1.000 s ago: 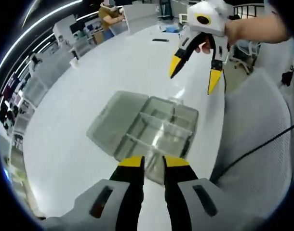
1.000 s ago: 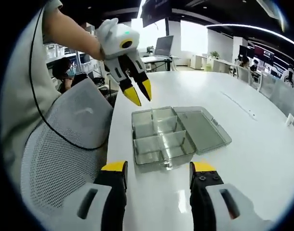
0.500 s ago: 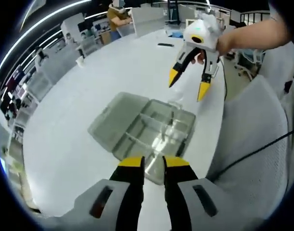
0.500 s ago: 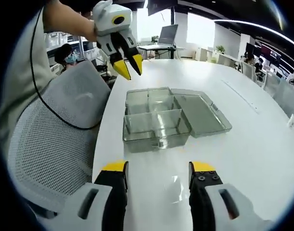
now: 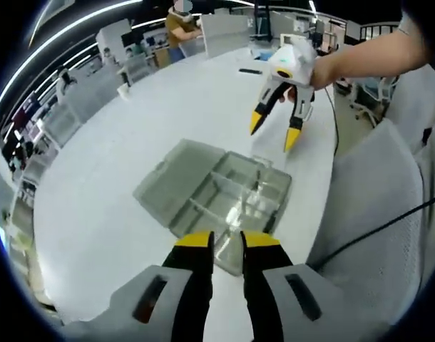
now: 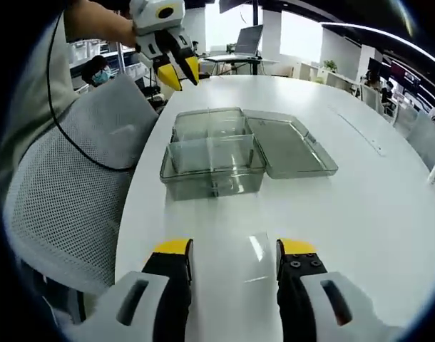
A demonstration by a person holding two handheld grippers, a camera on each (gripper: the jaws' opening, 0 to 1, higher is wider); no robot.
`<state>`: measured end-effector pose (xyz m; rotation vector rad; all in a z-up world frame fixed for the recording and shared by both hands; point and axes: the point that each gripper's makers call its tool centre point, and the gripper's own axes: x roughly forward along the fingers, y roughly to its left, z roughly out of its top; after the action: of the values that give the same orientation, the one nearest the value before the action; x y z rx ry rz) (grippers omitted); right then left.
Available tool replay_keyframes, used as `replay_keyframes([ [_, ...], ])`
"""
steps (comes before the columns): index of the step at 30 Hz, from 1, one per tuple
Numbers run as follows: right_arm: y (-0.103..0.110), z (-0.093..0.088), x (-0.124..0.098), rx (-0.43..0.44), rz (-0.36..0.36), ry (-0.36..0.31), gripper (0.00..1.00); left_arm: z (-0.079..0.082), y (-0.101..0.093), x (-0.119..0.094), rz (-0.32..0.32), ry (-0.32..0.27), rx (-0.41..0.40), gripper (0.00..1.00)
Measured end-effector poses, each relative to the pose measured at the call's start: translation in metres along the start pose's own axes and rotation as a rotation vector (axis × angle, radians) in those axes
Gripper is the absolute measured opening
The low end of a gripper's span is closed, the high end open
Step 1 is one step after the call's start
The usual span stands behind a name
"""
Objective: Insert the divider into the dual guide fixture by aligning both edges with the guide slots and pushing it downward to the bottom, including one-sided entry, uneven engagement, binding, and posture correction.
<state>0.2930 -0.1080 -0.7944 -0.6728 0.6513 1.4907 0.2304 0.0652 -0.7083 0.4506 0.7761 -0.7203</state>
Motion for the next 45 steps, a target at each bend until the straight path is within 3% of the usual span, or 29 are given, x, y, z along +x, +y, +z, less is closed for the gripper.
replay_keyframes([
  [15, -0.005, -0.009, 0.009, -0.024, 0.043, 0.018, 0.40, 0.001, -0.001, 0.002, 0.003, 0.000, -0.012, 0.12],
  [37, -0.008, -0.016, 0.017, -0.077, 0.053, 0.070, 0.36, 0.000, 0.002, 0.001, 0.011, 0.000, -0.019, 0.12],
  [45, -0.011, -0.017, 0.018, -0.085, 0.049, 0.084, 0.30, -0.001, 0.004, 0.002, 0.013, 0.001, -0.020, 0.12],
])
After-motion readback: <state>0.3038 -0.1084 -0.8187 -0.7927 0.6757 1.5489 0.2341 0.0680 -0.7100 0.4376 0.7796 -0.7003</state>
